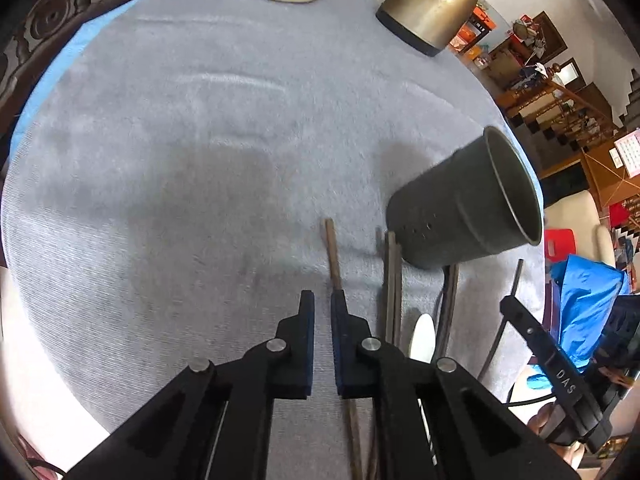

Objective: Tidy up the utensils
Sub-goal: 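Close the right tool on one chopstick while the left tool closes on another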

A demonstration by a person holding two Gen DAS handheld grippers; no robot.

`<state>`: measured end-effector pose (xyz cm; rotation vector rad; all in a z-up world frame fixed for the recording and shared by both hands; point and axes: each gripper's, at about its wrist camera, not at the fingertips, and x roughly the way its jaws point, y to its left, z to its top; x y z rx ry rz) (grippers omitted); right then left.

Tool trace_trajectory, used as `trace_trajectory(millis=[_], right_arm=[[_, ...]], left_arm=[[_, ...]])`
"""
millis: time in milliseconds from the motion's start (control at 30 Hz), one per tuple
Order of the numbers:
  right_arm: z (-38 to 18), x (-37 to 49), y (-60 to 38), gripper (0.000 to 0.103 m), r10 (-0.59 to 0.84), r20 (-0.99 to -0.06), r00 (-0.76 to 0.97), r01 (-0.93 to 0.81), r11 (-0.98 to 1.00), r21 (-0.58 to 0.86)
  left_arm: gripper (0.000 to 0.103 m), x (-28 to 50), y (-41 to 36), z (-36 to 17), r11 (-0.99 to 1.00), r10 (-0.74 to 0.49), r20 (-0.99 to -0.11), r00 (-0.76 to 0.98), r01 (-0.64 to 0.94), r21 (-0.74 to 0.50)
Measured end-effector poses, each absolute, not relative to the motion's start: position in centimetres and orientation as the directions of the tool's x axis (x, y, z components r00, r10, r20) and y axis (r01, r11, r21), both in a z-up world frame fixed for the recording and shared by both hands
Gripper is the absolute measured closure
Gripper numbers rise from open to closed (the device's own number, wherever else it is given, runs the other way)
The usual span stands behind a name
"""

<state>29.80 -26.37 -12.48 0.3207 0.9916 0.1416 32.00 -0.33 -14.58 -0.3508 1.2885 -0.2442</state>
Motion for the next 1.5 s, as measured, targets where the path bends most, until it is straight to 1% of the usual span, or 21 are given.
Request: trace_trajectory(millis=[133, 200, 267, 433, 500, 567, 633, 700, 767, 800, 867, 1100, 1200, 1267, 1300, 1400, 1500], right_arm=[[-12.7, 29.7, -26.3, 0.094, 0.269, -0.797, 0.540, 0.025, 0.942, 0.335], [-12.5, 29.6, -26.4, 0.094, 0.273, -0.794, 0.543, 0.021, 0.941, 0.337], [-12.4, 29.5, -26.3, 0.094, 0.275, -0.792, 0.546, 0.016, 0.941, 0.338], [-12.5, 29.5, -26.1, 0.094, 0.281, -0.791, 0.544, 0.006, 0.941, 0.338], [-12.7, 29.7, -26.1, 0.094, 0.278, -0.798, 0.534, 0.007, 0.943, 0.333], [-13.3, 30.0, -26.5, 0.093, 0.294, -0.810, 0.508, 0.023, 0.935, 0.354], [-14.1, 30.3, -27.4, 0.092, 0.353, -0.805, 0.476, 0.061, 0.900, 0.431], [-15.0, 30.6, -28.1, 0.089, 0.384, -0.813, 0.438, 0.111, 0.874, 0.473], [-15.7, 30.8, -28.7, 0.077, 0.399, -0.815, 0.420, 0.158, 0.853, 0.498], [-16.1, 30.9, -29.0, 0.074, 0.406, -0.817, 0.410, 0.182, 0.841, 0.509], [-16.3, 31.0, -29.0, 0.071, 0.406, -0.821, 0.402, 0.193, 0.839, 0.509], [-16.4, 32.2, -27.1, 0.071, 0.327, -0.858, 0.395, 0.167, 0.893, 0.417], [-16.1, 32.7, -25.9, 0.073, 0.261, -0.880, 0.396, 0.141, 0.930, 0.339], [-16.1, 32.8, -25.2, 0.091, 0.224, -0.893, 0.391, 0.113, 0.951, 0.288], [-16.1, 32.7, -25.1, 0.094, 0.206, -0.894, 0.397, 0.109, 0.957, 0.269], [-16.1, 32.4, -25.2, 0.095, 0.207, -0.889, 0.408, 0.103, 0.957, 0.270], [-15.3, 31.5, -25.8, 0.095, 0.230, -0.866, 0.443, 0.095, 0.949, 0.301]], left_arm=[[0.085, 32.7, -1.8, -15.5, 0.922, -0.368, -0.898, 0.242, -0.029, -0.386], [0.084, 33.1, -2.4, -15.9, 0.930, -0.344, -0.906, 0.248, -0.042, -0.364], [0.083, 33.6, -3.1, -16.5, 0.929, -0.345, -0.907, 0.242, -0.048, -0.367], [0.084, 34.6, -4.4, -17.4, 0.937, -0.323, -0.913, 0.250, -0.050, -0.345], [0.089, 34.7, -4.4, -17.3, 0.942, -0.309, -0.917, 0.252, -0.052, -0.332], [0.096, 34.7, -4.4, -17.3, 0.946, -0.297, -0.919, 0.259, -0.049, -0.319], [0.096, 34.5, -3.6, -17.1, 0.945, -0.301, -0.915, 0.267, -0.044, -0.323], [0.096, 34.1, -3.4, -17.1, 0.945, -0.301, -0.913, 0.274, -0.042, -0.324], [0.096, 33.6, -3.3, -17.1, 0.945, -0.308, -0.911, 0.274, -0.026, -0.327], [0.096, 33.3, -3.3, -17.1, 0.946, -0.307, -0.912, 0.271, -0.019, -0.325], [0.096, 33.2, -3.1, -17.1, 0.948, -0.302, -0.916, 0.263, -0.021, -0.318], [0.096, 33.5, -2.6, -17.3, 0.942, -0.318, -0.916, 0.245, -0.031, -0.336], [0.096, 33.6, -2.5, -17.4, 0.941, -0.320, -0.914, 0.251, -0.032, -0.338], [0.096, 33.8, -2.3, -17.6, 0.940, -0.322, -0.912, 0.255, -0.029, -0.340], [0.096, 33.8, -2.1, -17.6, 0.941, -0.319, -0.912, 0.259, -0.027, -0.337], [0.097, 34.0, -1.7, -16.9, 0.939, -0.321, -0.908, 0.271, -0.033, -0.342], [0.097, 33.6, -1.1, -16.2, 0.937, -0.325, -0.898, 0.295, -0.029, -0.349]])
